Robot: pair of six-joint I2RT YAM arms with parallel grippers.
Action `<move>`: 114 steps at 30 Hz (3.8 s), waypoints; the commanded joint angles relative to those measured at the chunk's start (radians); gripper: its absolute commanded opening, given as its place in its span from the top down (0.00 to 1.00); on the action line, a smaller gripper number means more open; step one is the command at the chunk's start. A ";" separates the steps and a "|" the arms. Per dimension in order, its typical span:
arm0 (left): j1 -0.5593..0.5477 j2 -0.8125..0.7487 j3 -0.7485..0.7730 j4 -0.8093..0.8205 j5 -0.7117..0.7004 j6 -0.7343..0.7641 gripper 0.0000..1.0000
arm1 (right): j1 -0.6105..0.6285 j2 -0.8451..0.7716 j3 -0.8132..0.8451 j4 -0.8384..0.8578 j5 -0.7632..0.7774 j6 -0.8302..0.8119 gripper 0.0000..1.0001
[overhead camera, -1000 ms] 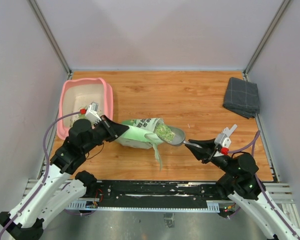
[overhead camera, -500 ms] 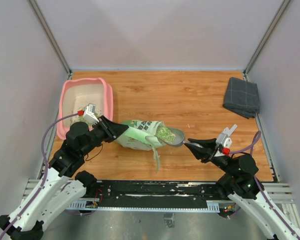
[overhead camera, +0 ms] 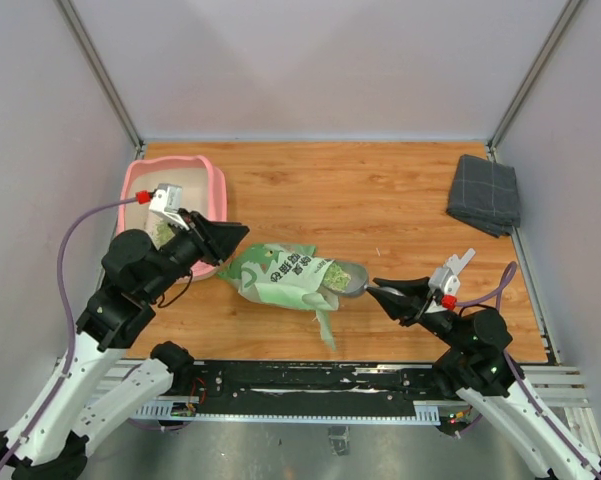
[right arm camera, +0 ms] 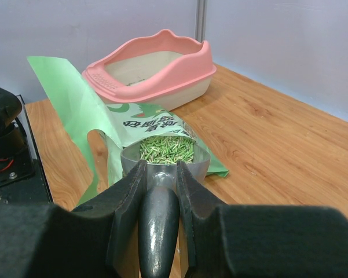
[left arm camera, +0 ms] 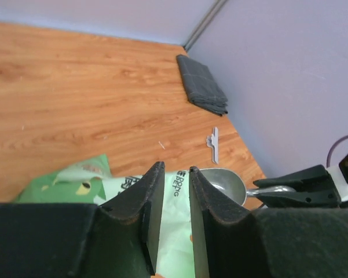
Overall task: Fill the litter box with clean litter
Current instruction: Adjust the spatula.
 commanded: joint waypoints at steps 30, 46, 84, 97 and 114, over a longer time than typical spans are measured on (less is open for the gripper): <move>-0.512 0.590 0.044 0.331 0.365 0.825 0.75 | -0.013 -0.013 -0.006 0.077 -0.038 0.012 0.99; -0.519 0.662 0.051 0.306 0.397 0.851 0.92 | -0.013 -0.014 -0.006 0.070 -0.046 0.013 0.99; -0.535 0.627 0.081 0.187 0.271 1.007 1.00 | 0.023 0.816 1.084 -1.211 0.032 -0.539 0.31; -0.541 0.643 0.079 0.205 0.288 1.028 1.00 | 0.076 1.006 1.026 -1.184 0.035 -0.433 0.37; -0.546 0.625 0.082 0.208 0.274 1.031 1.00 | 0.118 1.124 0.980 -1.082 0.043 -0.400 0.42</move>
